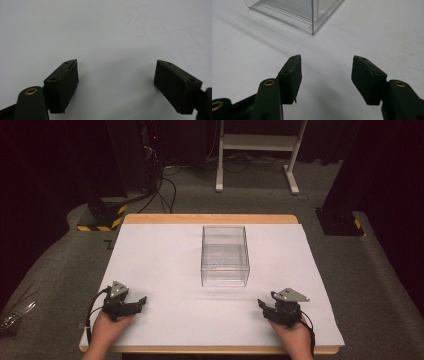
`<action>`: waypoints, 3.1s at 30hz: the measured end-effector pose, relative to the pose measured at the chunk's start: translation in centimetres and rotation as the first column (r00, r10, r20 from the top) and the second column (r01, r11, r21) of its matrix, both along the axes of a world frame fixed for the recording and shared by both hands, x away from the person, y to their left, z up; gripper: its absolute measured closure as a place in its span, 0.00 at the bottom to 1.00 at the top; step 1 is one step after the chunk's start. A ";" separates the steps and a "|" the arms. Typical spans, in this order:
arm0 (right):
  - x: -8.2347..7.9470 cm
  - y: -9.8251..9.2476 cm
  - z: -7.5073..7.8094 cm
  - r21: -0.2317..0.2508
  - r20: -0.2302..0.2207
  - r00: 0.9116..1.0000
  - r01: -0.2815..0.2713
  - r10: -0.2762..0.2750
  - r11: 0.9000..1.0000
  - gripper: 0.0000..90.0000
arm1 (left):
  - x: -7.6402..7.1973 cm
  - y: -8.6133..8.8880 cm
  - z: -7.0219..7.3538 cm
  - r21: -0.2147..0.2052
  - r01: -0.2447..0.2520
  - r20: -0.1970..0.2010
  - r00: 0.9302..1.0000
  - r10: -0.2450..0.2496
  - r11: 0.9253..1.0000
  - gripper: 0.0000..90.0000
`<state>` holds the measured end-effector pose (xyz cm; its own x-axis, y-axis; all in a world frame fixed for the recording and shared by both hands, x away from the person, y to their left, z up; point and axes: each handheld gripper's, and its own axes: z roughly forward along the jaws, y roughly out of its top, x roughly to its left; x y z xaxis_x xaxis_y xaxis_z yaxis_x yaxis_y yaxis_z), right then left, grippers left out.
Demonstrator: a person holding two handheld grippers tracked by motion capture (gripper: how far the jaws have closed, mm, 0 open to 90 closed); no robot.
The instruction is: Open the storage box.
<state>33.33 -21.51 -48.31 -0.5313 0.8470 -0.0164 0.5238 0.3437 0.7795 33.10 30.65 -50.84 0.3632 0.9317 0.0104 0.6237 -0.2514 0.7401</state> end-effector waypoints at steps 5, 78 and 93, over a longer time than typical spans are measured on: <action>-0.1 1.0 0.2 0.000 0.024 0.999 -0.043 0.043 0.999 0.49 | 0.0 0.0 0.0 0.000 0.000 0.001 1.000 0.000 1.000 0.22; 7.1 7.7 1.5 0.237 0.164 0.958 -0.271 0.237 0.933 0.82 | 0.0 0.0 0.0 -0.002 -0.001 0.003 1.000 0.001 1.000 0.22; 7.3 6.6 1.3 0.285 0.144 0.942 -0.334 0.304 0.899 0.89 | 0.0 0.0 0.0 0.000 0.000 0.003 1.000 0.000 1.000 0.22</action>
<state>40.62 -14.94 -47.02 -0.7822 0.6048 0.1494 0.3454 0.2213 0.9120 33.07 30.65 -50.86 0.3636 0.9315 0.0112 0.6216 -0.2516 0.7419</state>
